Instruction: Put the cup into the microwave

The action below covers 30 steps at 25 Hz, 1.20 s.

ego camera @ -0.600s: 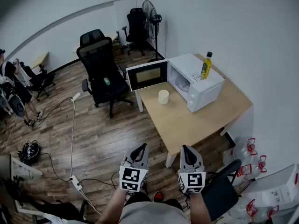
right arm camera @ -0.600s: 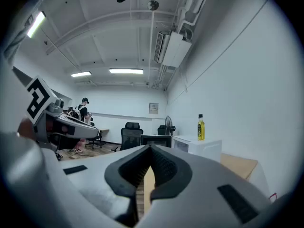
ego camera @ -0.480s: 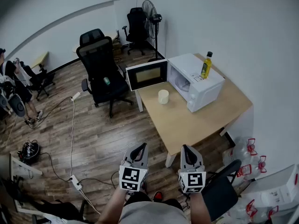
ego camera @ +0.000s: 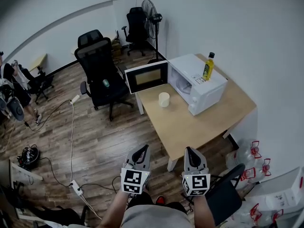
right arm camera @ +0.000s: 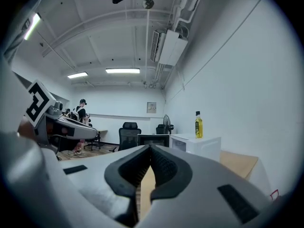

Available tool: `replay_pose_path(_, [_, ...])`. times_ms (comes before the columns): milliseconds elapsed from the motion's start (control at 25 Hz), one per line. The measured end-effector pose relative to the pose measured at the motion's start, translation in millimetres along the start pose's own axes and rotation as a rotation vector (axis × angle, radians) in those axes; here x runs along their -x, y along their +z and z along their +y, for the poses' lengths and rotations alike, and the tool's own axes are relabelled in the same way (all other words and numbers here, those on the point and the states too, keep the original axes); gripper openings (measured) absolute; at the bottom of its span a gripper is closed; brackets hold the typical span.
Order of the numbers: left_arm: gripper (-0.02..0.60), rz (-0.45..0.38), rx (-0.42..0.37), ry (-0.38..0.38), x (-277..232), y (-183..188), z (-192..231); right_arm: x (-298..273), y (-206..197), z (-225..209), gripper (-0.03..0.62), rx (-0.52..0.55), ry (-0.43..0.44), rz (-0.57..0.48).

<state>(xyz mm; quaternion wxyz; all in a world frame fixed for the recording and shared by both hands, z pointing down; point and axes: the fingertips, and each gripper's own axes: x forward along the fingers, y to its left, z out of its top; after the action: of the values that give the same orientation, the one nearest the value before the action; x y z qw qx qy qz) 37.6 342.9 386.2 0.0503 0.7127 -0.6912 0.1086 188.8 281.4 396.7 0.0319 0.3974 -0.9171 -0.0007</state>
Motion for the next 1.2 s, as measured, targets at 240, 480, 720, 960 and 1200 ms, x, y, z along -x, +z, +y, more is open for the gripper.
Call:
replay_pose_path(240, [0.025, -0.007, -0.008, -0.008, -34, 1, 16, -29, -2, -13, 0.017, 0.003, -0.018, 0.007])
replay_pose_path(480, [0.025, -0.011, -0.017, -0.040, -97, 7, 53, -86, -8, -32, 0.017, 0.008, -0.070, 0.018])
replay_pose_path(720, [0.025, 0.022, -0.007, -0.125, -179, 11, 88, -154, -4, -57, 0.017, -0.023, -0.154, 0.034])
replay_pose_path(960, [0.025, 0.082, -0.002, -0.190, -253, -1, 114, -214, -14, -76, 0.017, -0.051, -0.209, 0.076])
replay_pose_path(1200, [0.025, 0.142, -0.004, -0.246, -311, -24, 125, -257, -52, -90, 0.017, -0.092, -0.244, 0.161])
